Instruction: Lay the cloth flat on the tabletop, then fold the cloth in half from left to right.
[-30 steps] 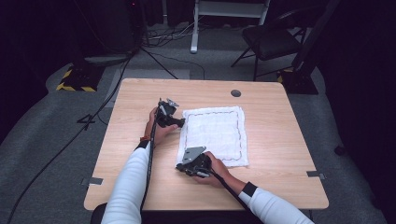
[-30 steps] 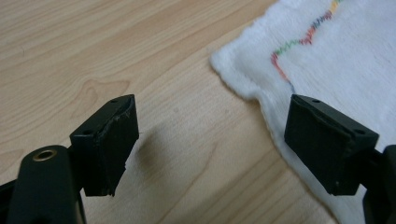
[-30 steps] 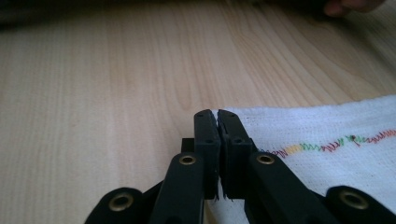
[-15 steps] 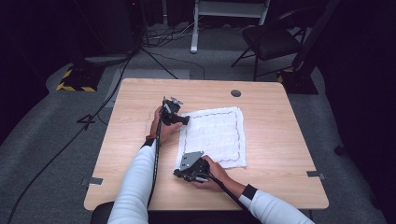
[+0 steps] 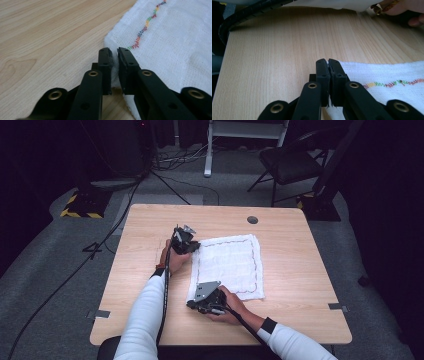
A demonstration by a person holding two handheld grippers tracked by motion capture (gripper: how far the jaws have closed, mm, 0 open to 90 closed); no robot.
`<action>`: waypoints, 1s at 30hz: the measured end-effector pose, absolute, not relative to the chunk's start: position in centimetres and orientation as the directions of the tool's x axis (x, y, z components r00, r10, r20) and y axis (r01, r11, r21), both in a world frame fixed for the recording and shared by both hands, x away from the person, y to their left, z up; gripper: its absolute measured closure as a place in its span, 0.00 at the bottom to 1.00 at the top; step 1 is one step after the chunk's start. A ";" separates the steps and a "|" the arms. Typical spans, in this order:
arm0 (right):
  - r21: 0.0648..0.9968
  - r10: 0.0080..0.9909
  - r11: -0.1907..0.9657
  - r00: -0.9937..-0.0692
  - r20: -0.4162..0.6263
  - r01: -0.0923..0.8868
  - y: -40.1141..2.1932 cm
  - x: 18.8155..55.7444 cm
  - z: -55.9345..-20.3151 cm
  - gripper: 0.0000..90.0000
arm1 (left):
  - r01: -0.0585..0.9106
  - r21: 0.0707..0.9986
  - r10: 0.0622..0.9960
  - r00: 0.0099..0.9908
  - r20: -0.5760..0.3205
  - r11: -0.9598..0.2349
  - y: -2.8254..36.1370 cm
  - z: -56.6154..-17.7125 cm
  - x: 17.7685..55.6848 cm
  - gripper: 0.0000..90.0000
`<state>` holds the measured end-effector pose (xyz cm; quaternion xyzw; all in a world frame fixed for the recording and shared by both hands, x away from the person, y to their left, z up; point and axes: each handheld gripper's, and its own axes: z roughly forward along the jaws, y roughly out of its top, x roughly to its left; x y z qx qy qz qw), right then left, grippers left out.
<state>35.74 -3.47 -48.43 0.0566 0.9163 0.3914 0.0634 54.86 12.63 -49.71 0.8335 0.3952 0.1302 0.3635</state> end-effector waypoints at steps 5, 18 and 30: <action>0.738 0.161 0.673 -0.983 -0.083 0.048 -3.5 36.1 -47.6 0.98 | 0.565 0.720 0.765 0.640 -0.075 -0.402 13.9 -49.4 54.9 0.94; 0.737 0.166 0.674 -0.982 -0.086 0.049 -3.4 36.3 -47.7 0.98 | 0.569 0.724 0.779 0.623 -0.069 -0.391 15.0 -49.0 54.8 0.95; 0.759 0.196 0.650 -0.973 -0.121 0.036 -4.5 36.6 -46.3 0.98 | 0.557 0.726 0.786 0.617 -0.038 -0.402 15.6 -48.0 54.8 0.95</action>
